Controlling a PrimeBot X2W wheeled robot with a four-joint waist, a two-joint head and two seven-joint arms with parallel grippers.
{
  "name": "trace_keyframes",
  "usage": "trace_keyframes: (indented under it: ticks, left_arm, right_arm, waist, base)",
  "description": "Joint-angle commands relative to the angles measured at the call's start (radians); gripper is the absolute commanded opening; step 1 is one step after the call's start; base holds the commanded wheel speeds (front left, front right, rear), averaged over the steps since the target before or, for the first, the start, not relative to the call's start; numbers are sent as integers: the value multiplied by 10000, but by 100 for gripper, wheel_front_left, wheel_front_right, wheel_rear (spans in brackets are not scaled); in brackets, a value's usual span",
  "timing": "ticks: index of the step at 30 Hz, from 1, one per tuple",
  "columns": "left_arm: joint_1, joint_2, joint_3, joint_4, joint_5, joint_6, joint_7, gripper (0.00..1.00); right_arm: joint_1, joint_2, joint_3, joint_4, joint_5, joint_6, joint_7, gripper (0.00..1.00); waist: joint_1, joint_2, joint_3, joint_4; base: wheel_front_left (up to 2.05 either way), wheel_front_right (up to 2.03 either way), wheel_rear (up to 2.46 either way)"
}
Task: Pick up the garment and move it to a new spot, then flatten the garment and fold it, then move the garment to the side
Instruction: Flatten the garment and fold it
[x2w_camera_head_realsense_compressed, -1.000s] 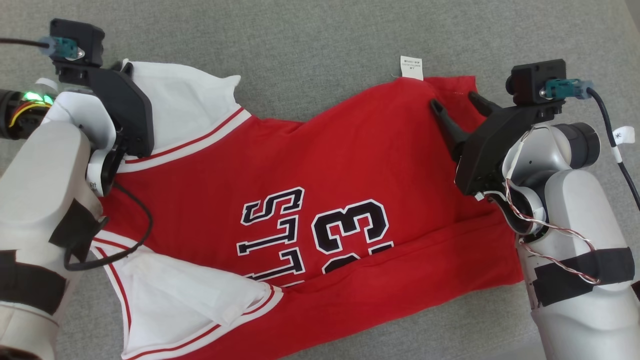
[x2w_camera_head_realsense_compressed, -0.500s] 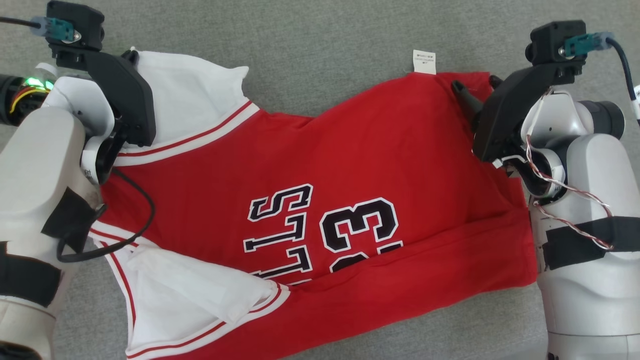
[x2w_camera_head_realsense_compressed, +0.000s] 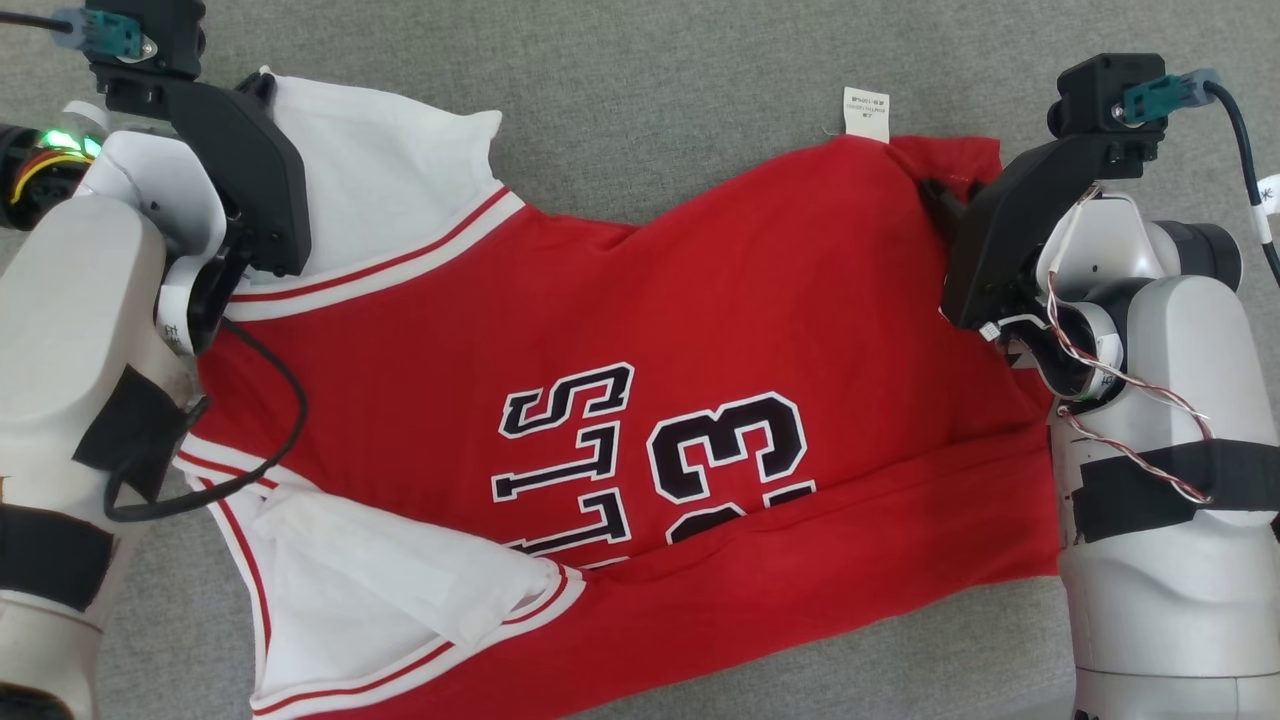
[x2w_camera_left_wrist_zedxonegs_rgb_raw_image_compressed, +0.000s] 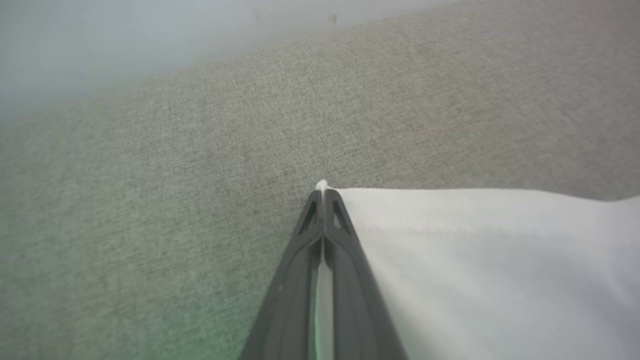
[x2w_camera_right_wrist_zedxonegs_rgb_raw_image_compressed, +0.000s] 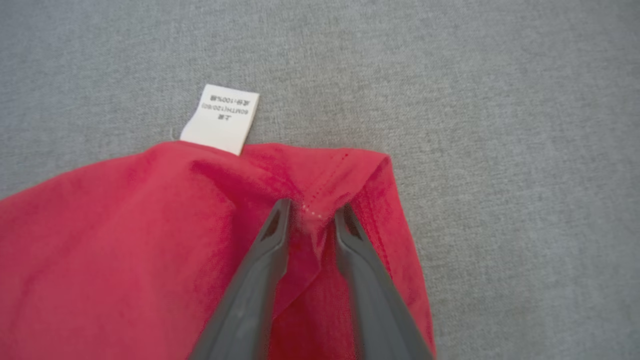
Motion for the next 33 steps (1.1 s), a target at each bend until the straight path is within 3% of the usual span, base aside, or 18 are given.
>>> trace_keyframes:
  ticks: [1,4,5,6,18,26,28,33]
  left_arm:
    - [15,56,-49,45,-29,67,38,0]
    - [-43,101,-45,-2,-20,58,-36,0]
    - [-61,106,-45,-23,-12,59,-88,0]
    - [-67,114,-48,-40,-3,62,-134,0]
    - [-143,448,244,-461,-19,189,-1259,0]
    - [113,605,416,-841,-174,253,-1738,0]
    - [178,609,471,-989,-243,267,-1832,0]
    - [387,455,651,-1443,-641,71,-2156,0]
  right_arm:
    - [39,94,3,61,13,-21,4,40]
    - [-50,131,-41,142,-5,-21,-74,30]
    - [-91,143,-52,161,-17,-21,-139,20]
    - [-121,149,-50,192,-62,-21,-194,0]
    - [-558,-241,-543,296,-464,-21,-1303,0]
    - [-721,-1157,315,60,35,-21,-1822,0]
    - [-719,-1523,557,33,181,-21,-1761,0]
    - [-582,-1733,608,-117,785,-21,-1335,0]
  waist:
    - [0,0,2,-11]
    - [0,0,19,-16]
    - [0,0,29,-16]
    - [0,0,34,-14]
    - [0,0,13,136]
    - [0,0,-115,403]
    - [0,0,-167,480]
    - [0,0,-332,675]
  base:
    - [0,0,0]
    - [0,0,0]
    - [0,0,0]
    - [0,0,0]
    - [0,0,0]
    - [0,0,0]
    - [0,0,0]
    - [0,0,0]
